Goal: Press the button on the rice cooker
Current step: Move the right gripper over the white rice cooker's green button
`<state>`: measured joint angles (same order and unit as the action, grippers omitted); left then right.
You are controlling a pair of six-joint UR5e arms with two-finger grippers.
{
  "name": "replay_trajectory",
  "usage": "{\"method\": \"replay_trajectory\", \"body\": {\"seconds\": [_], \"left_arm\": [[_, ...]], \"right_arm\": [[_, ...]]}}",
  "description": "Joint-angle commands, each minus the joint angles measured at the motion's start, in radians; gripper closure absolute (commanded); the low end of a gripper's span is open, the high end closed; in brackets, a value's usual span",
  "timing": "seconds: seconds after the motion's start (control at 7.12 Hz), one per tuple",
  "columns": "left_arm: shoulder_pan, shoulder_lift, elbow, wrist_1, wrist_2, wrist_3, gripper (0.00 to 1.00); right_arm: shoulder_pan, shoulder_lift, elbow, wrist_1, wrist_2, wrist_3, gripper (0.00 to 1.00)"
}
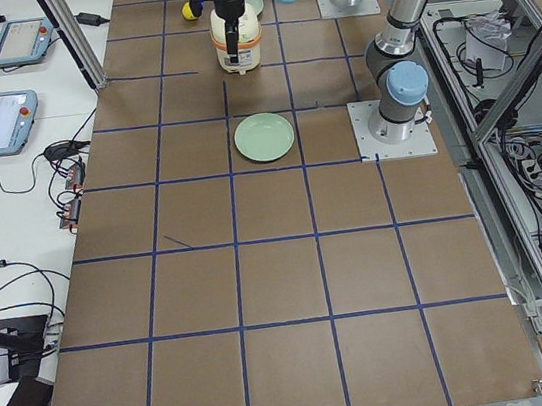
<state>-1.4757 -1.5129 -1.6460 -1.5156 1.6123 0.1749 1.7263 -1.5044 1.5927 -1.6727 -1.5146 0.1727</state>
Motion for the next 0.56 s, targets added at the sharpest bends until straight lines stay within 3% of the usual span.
{"method": "replay_trajectory", "body": {"seconds": [0.0,0.42], "left_arm": [[0.000,0.000,0.000,0.000,0.000,0.000,0.00],[0.000,0.000,0.000,0.000,0.000,0.000,0.00]], "right_arm": [[0.018,0.027,0.003,-0.056,-0.002,-0.009,0.95],[0.059,0.082,0.012,-0.075,-0.033,0.002,0.95]]}}
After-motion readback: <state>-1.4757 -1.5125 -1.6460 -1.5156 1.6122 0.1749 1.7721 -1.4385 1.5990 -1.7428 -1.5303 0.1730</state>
